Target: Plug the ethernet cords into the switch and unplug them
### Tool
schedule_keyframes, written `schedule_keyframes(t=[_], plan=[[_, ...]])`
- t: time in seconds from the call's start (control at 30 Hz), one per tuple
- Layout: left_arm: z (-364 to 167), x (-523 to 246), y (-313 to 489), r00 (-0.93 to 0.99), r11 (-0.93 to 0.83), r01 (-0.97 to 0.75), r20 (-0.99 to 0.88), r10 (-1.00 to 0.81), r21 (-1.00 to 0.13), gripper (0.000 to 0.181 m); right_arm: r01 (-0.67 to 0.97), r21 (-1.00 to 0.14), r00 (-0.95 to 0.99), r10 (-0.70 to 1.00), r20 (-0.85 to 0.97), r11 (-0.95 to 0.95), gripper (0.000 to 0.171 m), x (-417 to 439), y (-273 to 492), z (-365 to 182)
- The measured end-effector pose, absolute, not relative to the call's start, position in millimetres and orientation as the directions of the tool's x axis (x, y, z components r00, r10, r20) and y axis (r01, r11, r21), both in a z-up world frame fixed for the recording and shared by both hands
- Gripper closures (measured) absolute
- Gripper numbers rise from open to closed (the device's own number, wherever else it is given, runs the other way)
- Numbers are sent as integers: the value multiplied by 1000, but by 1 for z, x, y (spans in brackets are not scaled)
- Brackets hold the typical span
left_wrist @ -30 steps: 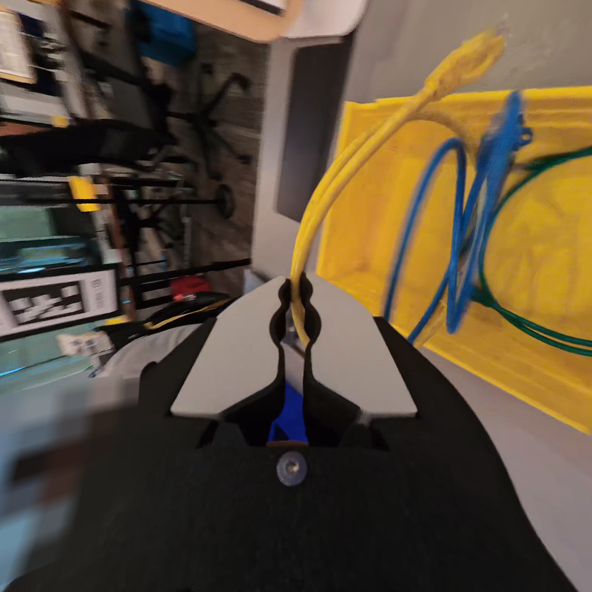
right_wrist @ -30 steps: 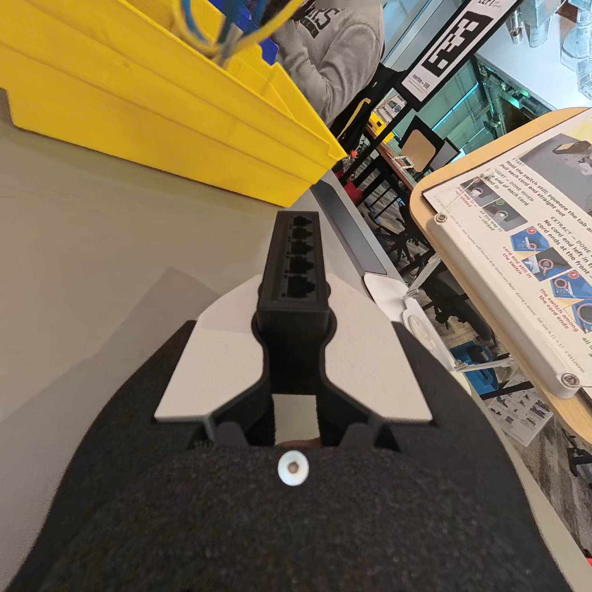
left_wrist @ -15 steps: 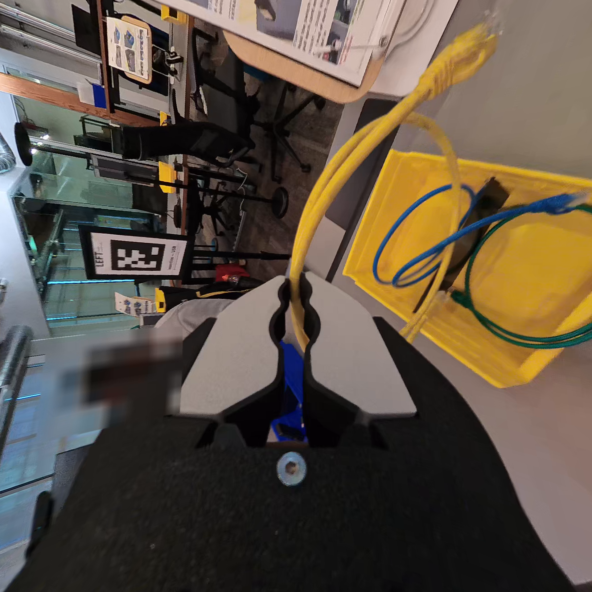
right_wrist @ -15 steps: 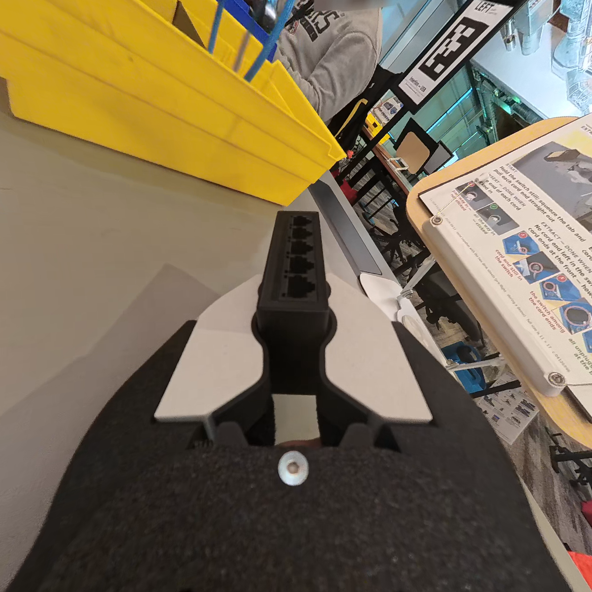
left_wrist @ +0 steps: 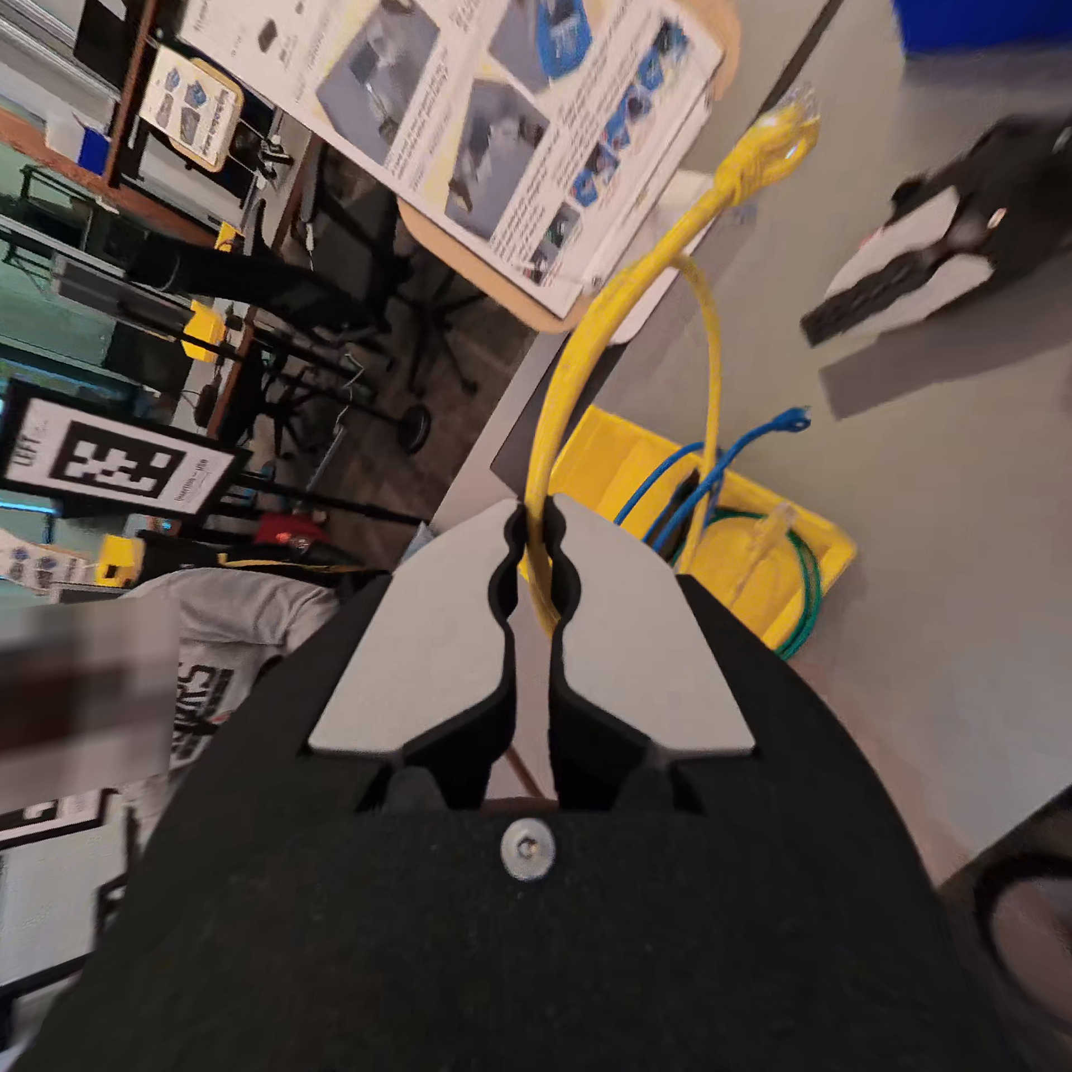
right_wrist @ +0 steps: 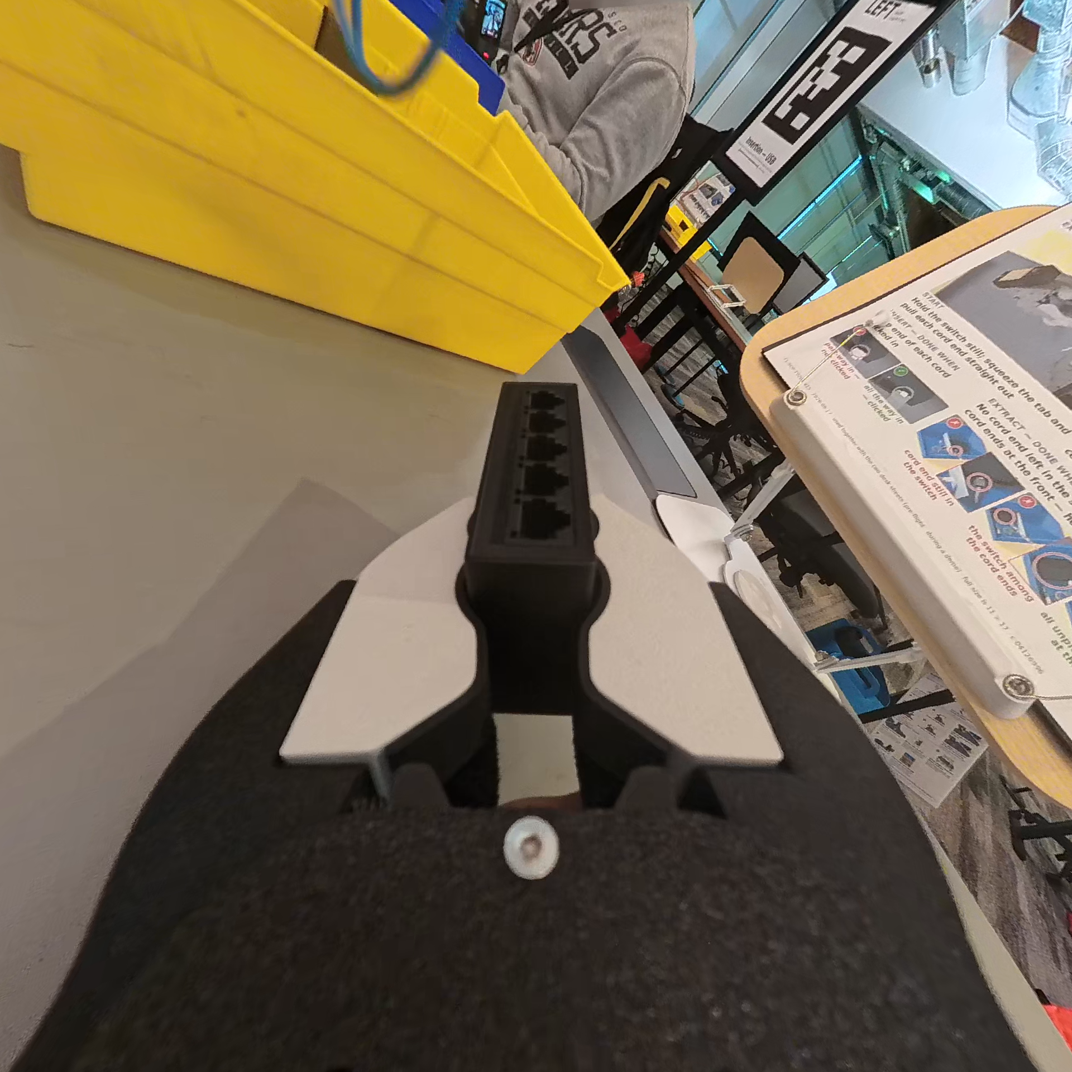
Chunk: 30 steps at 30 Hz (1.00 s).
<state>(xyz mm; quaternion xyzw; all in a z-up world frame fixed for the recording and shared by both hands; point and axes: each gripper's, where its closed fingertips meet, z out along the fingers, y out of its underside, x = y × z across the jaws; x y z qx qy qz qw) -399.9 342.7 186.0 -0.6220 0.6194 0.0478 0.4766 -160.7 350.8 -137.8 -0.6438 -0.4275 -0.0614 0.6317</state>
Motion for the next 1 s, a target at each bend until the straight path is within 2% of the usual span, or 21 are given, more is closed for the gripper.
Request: schedule_keyframes(t=[0.07,0.13,0.33,0.57,0.7,0.8,0.87,1.0], plan=[[195,-400,341,265,200,-803,-636,-725,-562,176,629,-760,626,473,620,163,141,-161,351,-138],[193,-407,351,280,169,-837,-672,-686,-521,176,632,-757,623,474,622,163,141,-161,351,-139],[155,-451,409,242,-10,-961,-820,-519,-277,176,641,-750,616,474,629,163,141,-162,350,-140],[68,-465,415,218,-132,-974,-624,-750,-182,176,640,-751,614,479,627,163,141,-162,349,-141],[37,-462,401,225,-159,-970,-430,-874,-184,176,638,-753,615,482,624,160,141,-162,349,-141],[33,-453,396,258,-175,-949,-326,-910,-264,176,641,-751,611,485,626,161,141,-162,349,-141],[31,-448,396,269,-180,-937,-293,-917,-299,176,642,-750,610,486,626,160,141,-163,349,-142],[9,-450,394,235,-163,-955,-298,-925,-247,176,644,-748,608,486,628,161,141,-163,348,-142]])
